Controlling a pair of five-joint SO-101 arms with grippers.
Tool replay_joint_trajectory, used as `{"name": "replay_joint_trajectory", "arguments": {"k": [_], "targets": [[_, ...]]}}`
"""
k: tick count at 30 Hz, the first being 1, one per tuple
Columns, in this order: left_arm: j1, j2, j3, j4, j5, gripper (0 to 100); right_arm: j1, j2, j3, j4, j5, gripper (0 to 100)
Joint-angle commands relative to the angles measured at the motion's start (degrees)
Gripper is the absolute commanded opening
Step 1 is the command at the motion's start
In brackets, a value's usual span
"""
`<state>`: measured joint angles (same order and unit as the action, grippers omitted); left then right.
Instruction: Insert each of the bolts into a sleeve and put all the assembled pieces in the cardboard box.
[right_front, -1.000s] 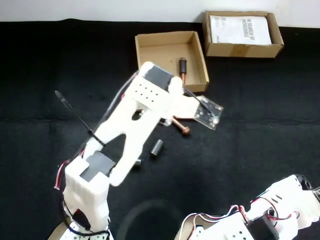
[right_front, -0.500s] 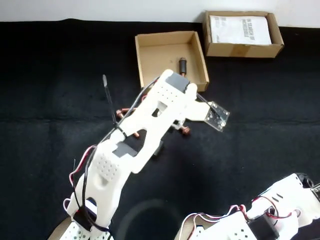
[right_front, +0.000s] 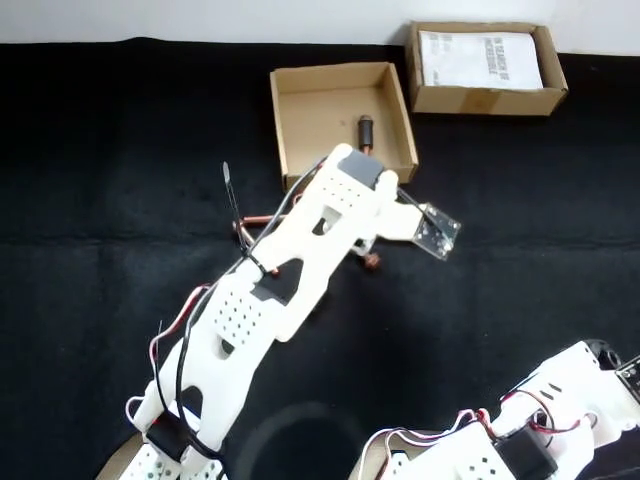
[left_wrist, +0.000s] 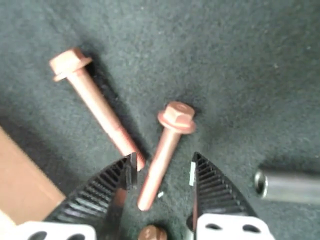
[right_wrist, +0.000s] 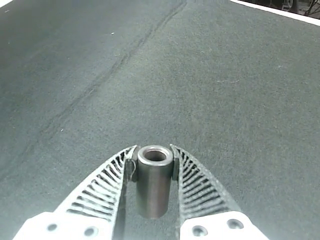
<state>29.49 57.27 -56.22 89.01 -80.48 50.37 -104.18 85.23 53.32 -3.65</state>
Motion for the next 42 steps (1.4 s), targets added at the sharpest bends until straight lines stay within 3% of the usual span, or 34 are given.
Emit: {"name": "replay_joint_trajectory", "arguments": {"k": [1,12,14,17,28,32,38,42], "targets": [[1.36,1.01,-3.74,0.09,-4.04,18,-0.31,-0.84,-0.13,-1.1,0.53,0.6],[4.88,2.68,-4.09,4.22,-3.96,18,-0.31,-0.84,-0.13,-1.1,0.44,0.6],[4.88,2.68,-4.0,4.22,-3.96,14,-0.31,-0.84,-0.13,-1.19,0.44,0.6],[4.35,3.21,-3.12,3.87,-4.13,1,-0.31,-0.84,-0.22,-1.27,0.44,0.6],[-0.13,4.53,-2.51,4.22,-3.43,1,0.48,-0.84,-0.13,-5.49,0.26,0.6],[0.31,-0.13,-4.53,5.01,8.97,1,-0.31,-0.84,-0.13,-5.49,0.09,0.6],[-0.92,-7.87,-13.58,5.01,34.2,1,-7.78,-0.84,-0.48,-5.49,-0.09,0.6],[-3.03,-11.56,-17.54,5.01,46.33,1,-12.7,-0.84,-0.75,-5.41,-3.78,0.6]]}}
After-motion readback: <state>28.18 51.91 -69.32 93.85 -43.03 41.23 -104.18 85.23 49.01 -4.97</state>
